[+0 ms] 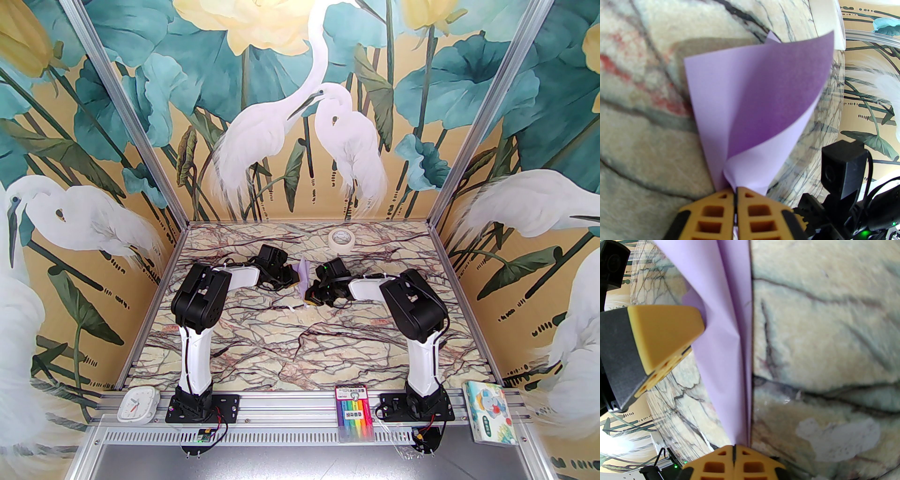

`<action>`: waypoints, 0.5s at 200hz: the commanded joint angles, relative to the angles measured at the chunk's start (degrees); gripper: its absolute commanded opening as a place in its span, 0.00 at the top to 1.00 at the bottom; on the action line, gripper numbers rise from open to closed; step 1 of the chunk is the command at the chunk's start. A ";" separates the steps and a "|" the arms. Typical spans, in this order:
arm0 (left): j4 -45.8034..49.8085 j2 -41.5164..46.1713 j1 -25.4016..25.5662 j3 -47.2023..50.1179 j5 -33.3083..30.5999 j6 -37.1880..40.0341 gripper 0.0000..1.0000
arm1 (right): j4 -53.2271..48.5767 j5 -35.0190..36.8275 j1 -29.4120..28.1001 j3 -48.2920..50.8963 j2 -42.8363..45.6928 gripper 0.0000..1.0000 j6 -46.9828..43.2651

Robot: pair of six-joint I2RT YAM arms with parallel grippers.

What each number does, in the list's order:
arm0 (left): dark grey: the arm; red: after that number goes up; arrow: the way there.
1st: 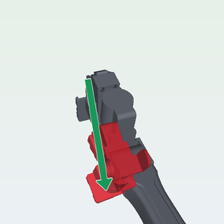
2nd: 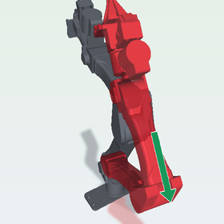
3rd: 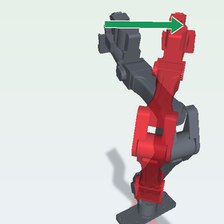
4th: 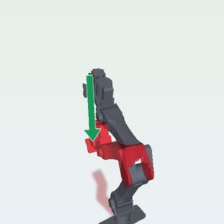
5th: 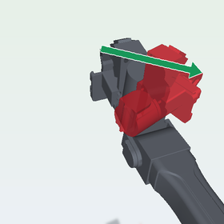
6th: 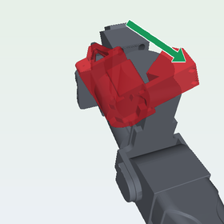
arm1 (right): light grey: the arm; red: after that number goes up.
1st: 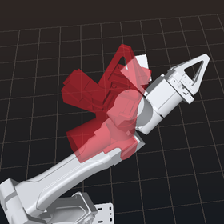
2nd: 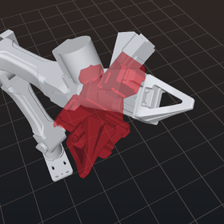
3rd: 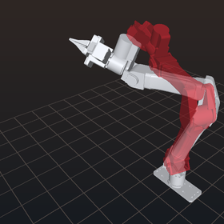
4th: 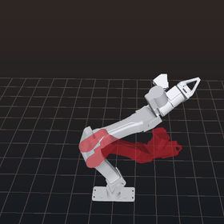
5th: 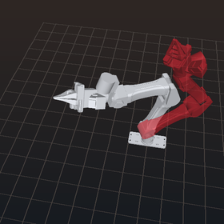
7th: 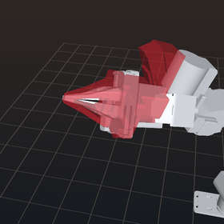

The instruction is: Fold a paper plane with a square sheet of paper (fold left side to right side)

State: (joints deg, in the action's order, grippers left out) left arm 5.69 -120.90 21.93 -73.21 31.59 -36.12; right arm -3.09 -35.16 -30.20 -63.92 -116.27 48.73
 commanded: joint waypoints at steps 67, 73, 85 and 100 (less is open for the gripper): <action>5.72 -2.18 0.26 -5.14 -2.83 3.77 0.93 | -4.82 2.92 -0.34 -0.24 -2.97 1.00 -1.21; 5.73 -2.09 0.25 -5.14 -2.94 3.77 0.93 | -4.89 2.90 -0.35 -0.25 -3.12 1.00 -1.18; 5.71 -2.14 0.22 -5.45 -2.77 3.95 0.93 | -4.92 2.90 -0.39 -0.23 -3.09 1.00 -1.07; 5.82 -2.63 0.24 -5.71 -2.68 3.93 0.93 | -4.88 2.84 -0.41 -0.24 -3.32 1.00 -1.04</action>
State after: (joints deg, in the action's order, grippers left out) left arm 11.33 -121.97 22.24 -77.19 30.87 -33.47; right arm -3.92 -34.79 -30.26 -64.53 -116.64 48.14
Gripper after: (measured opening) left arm 0.070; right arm 0.039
